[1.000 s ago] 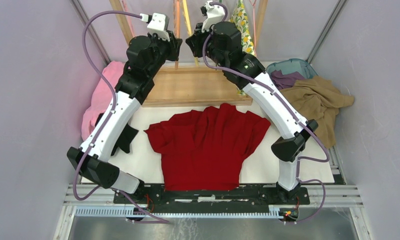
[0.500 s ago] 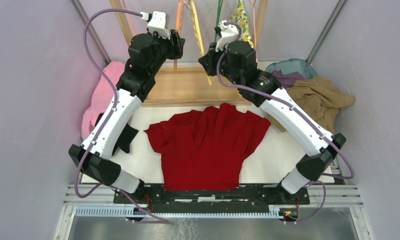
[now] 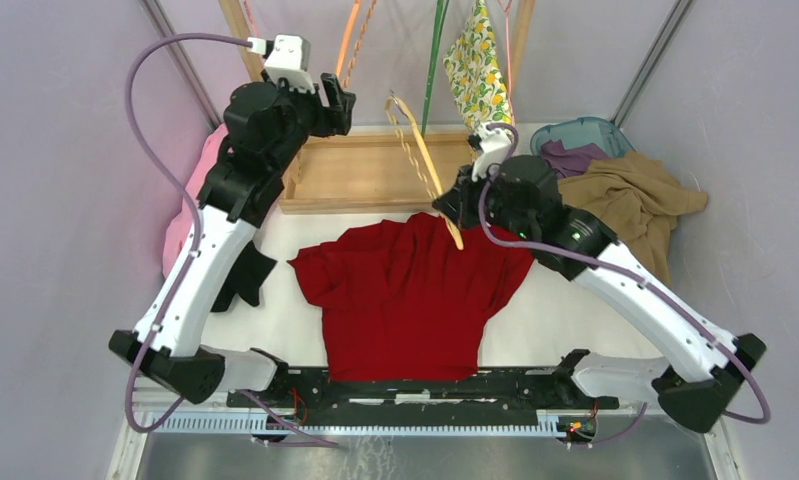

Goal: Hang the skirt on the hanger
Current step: Pick up the hanger from the clothesline.

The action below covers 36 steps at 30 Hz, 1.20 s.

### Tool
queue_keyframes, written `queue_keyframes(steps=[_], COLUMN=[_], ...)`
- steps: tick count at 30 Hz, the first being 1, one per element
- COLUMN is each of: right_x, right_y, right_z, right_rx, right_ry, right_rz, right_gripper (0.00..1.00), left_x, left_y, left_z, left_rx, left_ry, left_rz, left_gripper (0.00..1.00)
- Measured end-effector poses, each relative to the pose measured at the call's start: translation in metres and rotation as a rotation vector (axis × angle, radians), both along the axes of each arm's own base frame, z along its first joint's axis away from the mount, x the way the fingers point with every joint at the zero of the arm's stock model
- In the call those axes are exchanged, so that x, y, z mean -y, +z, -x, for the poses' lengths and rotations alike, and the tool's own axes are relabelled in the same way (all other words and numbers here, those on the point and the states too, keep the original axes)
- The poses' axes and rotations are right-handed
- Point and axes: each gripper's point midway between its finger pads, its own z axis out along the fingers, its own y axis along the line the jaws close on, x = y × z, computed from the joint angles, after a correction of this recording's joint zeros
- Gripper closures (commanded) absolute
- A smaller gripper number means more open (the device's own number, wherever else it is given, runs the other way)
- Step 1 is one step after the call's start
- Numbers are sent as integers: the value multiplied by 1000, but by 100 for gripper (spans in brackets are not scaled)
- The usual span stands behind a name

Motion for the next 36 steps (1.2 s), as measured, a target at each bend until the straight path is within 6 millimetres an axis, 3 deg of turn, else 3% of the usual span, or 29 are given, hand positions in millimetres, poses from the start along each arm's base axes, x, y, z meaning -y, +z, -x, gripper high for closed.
queue_keyframes(steps=[4, 7, 11, 21, 26, 32, 36], right_x=[21, 34, 48, 82, 97, 108, 122], right_y=[-6, -5, -6, -37, -46, -56, -61], right_z=[33, 57, 88, 164, 194, 222, 241], right_rx=[-27, -38, -57, -194, -247, -332, -370], right_ry=[34, 64, 118, 246, 282, 326, 337], right_rz=[-2, -18, -39, -44, -46, -43, -35], right_gripper=[99, 99, 99, 99, 99, 99, 99], left_x=[-11, -16, -21, -22, -17, 13, 19], left_y=[6, -2, -30, -100, -147, -231, -279], left_z=[27, 41, 55, 91, 127, 188, 229], left_rx=[-11, -46, -129, -356, -496, -718, -847], left_ry=[0, 3, 7, -20, -42, -107, -121], left_rz=[35, 56, 55, 38, 16, -94, -185], left_gripper=[20, 19, 13, 18, 24, 27, 28])
